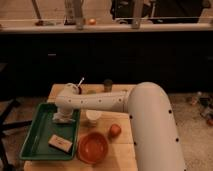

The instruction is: Wipe tray with towel

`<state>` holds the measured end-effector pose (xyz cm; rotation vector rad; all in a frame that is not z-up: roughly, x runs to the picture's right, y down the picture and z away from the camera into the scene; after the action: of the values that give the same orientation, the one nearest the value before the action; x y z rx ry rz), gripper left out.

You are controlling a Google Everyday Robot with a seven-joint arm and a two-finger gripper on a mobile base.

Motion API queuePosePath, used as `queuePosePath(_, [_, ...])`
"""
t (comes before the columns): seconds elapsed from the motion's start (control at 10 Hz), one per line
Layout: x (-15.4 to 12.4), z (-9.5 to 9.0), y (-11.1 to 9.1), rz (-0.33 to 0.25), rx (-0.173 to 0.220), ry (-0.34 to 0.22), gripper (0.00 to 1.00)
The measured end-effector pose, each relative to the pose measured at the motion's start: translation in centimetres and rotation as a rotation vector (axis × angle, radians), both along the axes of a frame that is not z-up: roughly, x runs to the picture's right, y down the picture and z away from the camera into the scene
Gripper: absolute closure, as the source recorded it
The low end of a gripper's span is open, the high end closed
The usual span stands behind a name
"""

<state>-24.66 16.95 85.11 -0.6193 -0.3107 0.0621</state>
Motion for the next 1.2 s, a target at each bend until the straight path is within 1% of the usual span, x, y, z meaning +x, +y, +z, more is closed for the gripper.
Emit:
queuePosePath(0.1, [0.2,-0.2,-0.5,-0.003,0.003,0.006,1.0])
queuePosePath(0.3, [0.1,0.3,-1.4,-0.019,0.01,0.007,1.0])
queuePosePath(0.5, [-0.6,0.8,-2.0,-0.034,0.014,-0.007,1.0])
queuePosePath(0.7, [-3.3,0.3,-2.2,-0.077,0.024,-0.056,1.0])
queuePosePath(0.8, [-4.3,-0.2,-2.0,-0.096,0.026,-0.079,1.0])
queuePosePath(0.9, [-5.0,-1.3,-1.5,-0.121,0.024,-0.104,1.0])
queuePosePath(1.1, [-4.8,-2.2,-0.5,-0.141,0.009,-0.115,1.0])
queuePosePath(1.2, [-4.0,-2.3,-0.2,-0.142,0.001,-0.11,1.0])
